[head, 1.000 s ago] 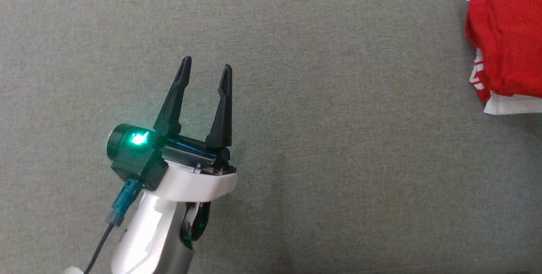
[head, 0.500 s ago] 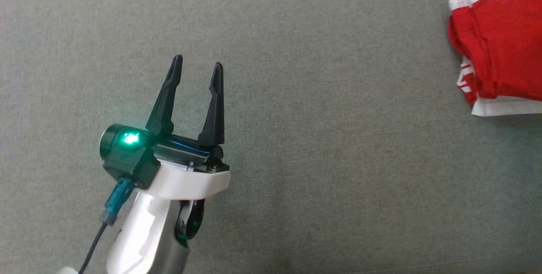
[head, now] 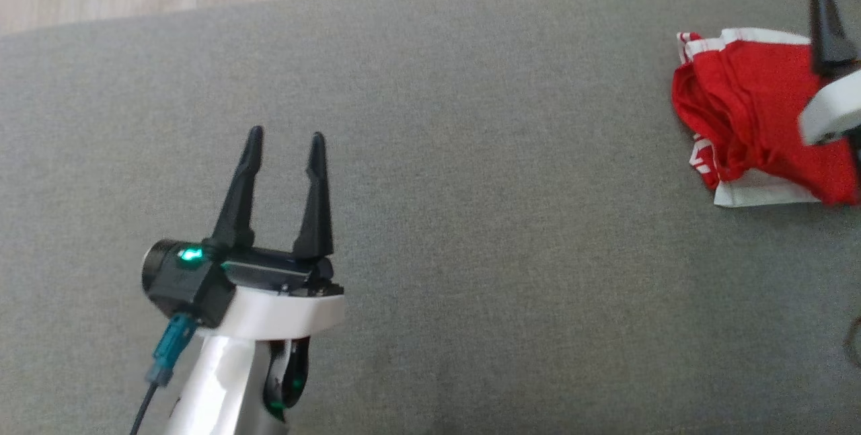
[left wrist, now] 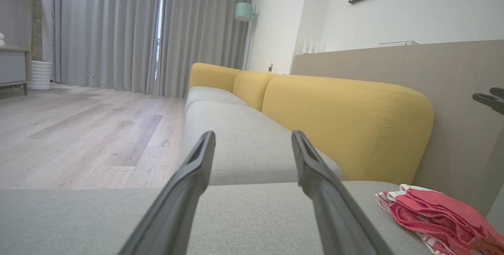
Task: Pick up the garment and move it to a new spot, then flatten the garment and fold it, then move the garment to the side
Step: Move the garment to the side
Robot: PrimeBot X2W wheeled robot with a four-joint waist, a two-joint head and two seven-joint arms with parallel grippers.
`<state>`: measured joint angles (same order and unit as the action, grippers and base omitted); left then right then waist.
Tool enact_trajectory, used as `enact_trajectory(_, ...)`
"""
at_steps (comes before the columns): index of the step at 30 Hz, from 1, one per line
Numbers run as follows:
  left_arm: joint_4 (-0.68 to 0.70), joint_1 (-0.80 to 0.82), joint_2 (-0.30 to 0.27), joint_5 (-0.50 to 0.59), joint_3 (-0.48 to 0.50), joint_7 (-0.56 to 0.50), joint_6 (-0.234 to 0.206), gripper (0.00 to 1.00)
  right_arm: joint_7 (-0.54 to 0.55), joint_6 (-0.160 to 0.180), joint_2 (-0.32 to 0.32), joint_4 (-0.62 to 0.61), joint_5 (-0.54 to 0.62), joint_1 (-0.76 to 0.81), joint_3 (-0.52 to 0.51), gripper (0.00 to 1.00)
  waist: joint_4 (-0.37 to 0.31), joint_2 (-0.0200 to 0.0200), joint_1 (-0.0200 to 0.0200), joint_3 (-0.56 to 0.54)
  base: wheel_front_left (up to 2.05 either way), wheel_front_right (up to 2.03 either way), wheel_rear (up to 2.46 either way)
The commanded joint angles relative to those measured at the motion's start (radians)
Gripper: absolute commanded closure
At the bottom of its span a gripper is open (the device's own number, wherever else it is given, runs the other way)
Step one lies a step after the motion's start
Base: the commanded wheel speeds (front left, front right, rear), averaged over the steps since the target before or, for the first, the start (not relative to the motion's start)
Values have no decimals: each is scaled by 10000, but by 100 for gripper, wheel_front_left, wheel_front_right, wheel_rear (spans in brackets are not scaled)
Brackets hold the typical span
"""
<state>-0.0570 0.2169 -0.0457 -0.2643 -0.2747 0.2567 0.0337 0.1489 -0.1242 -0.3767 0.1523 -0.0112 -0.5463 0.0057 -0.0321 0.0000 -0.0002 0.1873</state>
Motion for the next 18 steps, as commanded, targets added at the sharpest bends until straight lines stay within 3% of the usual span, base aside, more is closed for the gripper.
enact_trajectory(1,404,80,-45,53,479,51,-68,0,-359,-65,529,-675,-123,275,-129,0,62,0,2,-289,0,0,0)
enact_trajectory(5,393,-204,-45,-73,643,51,-114,0,-895,-65,2290,-1537,-258,1028,-492,0,189,0,2,-592,0,0,0)
enact_trajectory(8,391,-393,-45,-90,689,51,-117,0,-1146,-65,3060,-2049,-387,1610,-479,0,260,0,2,-749,0,0,0)
enact_trajectory(13,351,-649,-45,-155,685,51,-67,0,-1860,-65,3256,-2155,-1293,2796,-198,0,356,0,2,-883,0,0,0)
enact_trajectory(16,438,-756,-45,-182,644,51,96,0,-2848,-65,3260,-1624,-2082,3468,-95,0,368,0,2,-925,0,0,0)
enact_trajectory(18,389,-845,-45,-206,643,51,116,0,-3386,-65,3261,-1100,-2003,3819,231,0,374,0,2,-953,0,0,0)
